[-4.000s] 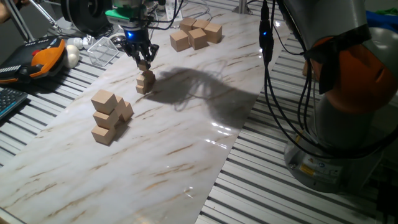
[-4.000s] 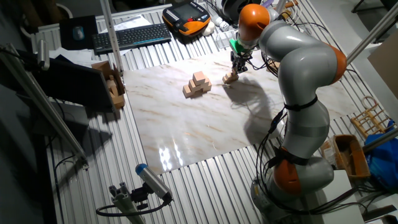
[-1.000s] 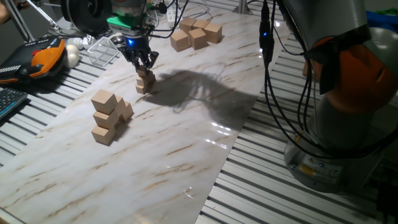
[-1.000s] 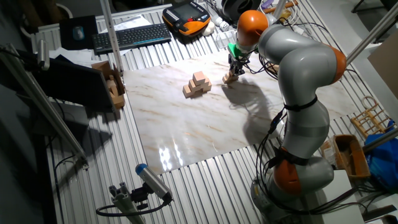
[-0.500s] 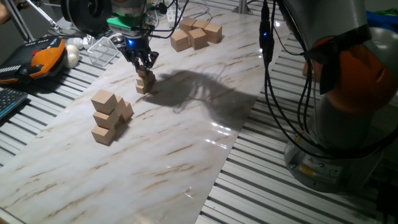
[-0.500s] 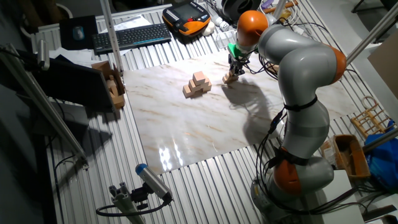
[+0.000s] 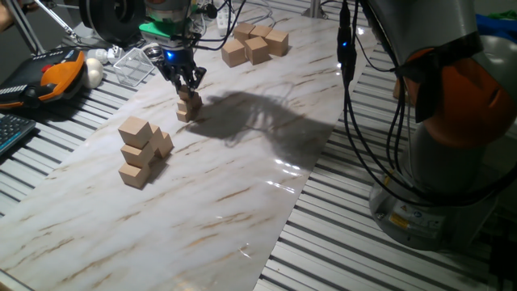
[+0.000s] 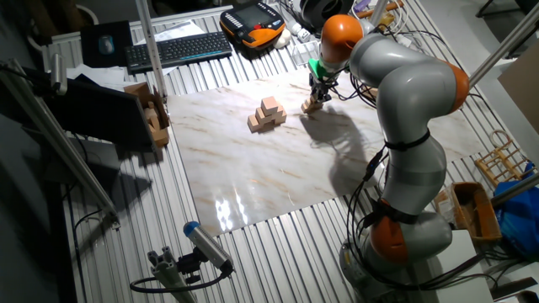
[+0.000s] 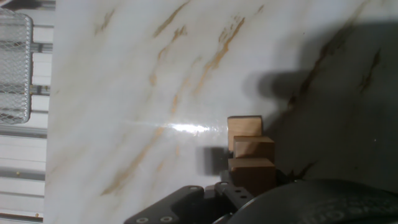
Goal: Stack the blocks into a pyramid shape
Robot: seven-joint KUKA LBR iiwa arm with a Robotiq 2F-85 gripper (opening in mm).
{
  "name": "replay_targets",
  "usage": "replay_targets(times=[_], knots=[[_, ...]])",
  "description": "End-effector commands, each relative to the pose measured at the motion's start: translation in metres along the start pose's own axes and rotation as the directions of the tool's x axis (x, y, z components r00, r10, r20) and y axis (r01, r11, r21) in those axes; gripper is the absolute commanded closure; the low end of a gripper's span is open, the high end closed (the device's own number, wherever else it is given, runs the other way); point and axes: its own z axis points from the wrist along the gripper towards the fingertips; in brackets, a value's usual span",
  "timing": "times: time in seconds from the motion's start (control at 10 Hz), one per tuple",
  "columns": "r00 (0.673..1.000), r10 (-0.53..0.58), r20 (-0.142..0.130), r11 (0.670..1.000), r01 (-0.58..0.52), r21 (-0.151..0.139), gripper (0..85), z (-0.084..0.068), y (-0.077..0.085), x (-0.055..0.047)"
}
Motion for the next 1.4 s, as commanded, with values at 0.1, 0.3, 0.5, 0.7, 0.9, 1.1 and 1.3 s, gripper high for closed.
replay_targets(times=[0.1,0.3,0.5,0.7,0.9,1.1,1.3], knots=[[1.000,0.000,-0.001,1.000,0.000,-0.003,51.0,0.0003,0.0002,0.0001],[1.000,0.000,0.001,1.000,0.000,-0.005,51.0,0.0003,0.0001,0.0001],[1.000,0.000,0.003,1.000,0.000,-0.006,51.0,0.0003,0.0001,0.0002],[1.000,0.001,0.003,1.000,-0.001,-0.006,51.0,0.0005,0.0000,0.0003],[1.000,0.003,0.004,1.000,-0.003,-0.004,34.0,0.0008,0.0001,0.0001],[1.000,0.006,0.004,1.000,-0.006,-0.006,34.0,0.0010,0.0001,0.0001],[1.000,0.006,0.007,1.000,-0.005,-0.006,34.0,0.0007,0.0000,0.0001]])
